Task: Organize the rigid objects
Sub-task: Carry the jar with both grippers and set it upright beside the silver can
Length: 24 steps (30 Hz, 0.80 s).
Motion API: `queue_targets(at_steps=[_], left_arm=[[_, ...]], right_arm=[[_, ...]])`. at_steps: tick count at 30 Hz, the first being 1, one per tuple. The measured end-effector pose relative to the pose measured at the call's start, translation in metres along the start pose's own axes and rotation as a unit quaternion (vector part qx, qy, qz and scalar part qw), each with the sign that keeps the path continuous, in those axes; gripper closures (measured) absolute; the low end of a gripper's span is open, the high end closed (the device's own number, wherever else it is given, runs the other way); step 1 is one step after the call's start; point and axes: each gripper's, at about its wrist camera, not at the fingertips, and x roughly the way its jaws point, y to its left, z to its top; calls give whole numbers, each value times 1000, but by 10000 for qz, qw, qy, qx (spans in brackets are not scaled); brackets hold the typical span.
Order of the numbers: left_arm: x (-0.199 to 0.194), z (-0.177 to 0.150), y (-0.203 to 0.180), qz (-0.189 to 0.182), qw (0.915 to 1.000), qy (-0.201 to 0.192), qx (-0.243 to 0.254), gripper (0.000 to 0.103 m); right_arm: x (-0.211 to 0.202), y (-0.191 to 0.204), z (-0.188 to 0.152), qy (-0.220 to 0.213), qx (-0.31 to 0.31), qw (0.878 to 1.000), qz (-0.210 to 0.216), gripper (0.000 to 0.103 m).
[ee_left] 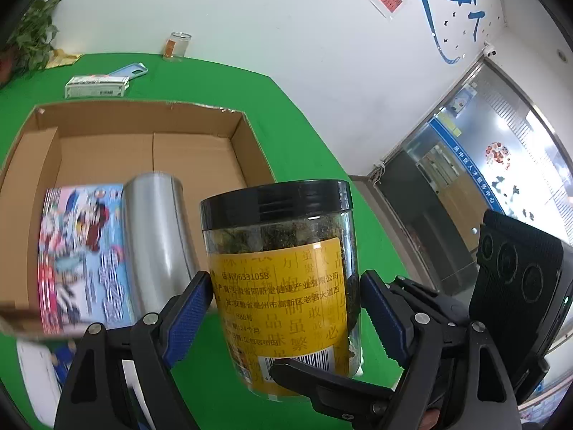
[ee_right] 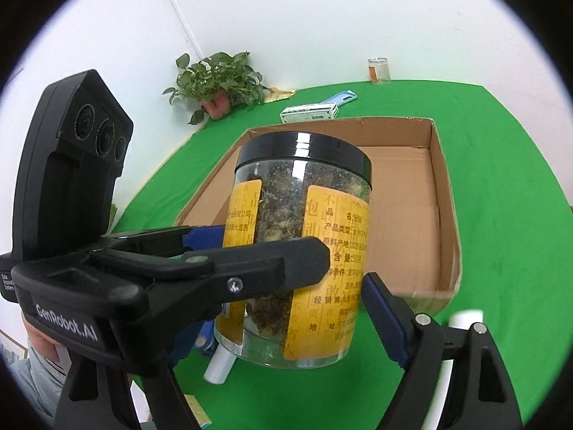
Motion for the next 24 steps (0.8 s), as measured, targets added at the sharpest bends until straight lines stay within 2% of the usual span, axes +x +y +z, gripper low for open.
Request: queue_targets(at_steps=[4, 7, 15, 21, 24], left_arm=[[19, 34, 9, -13, 9999, 88, -124, 22], [40, 47, 18, 29, 9996, 205, -208, 22], [105, 49, 49, 213, 9961, 718, -462, 22], [136, 55, 56, 266, 9927, 1036, -552, 22], [137, 60, 59, 374, 9926, 932, -678, 25]], right_arm=[[17, -16, 25, 234, -21, 9997, -4, 21], [13, -9, 39, 396, -26, 9992, -14, 21], [21, -14, 38, 862, 232, 9960, 39, 21], [40, -31, 36, 1157, 329, 9927, 2, 21], [50, -35, 34, 1307, 314, 9908, -141, 21]])
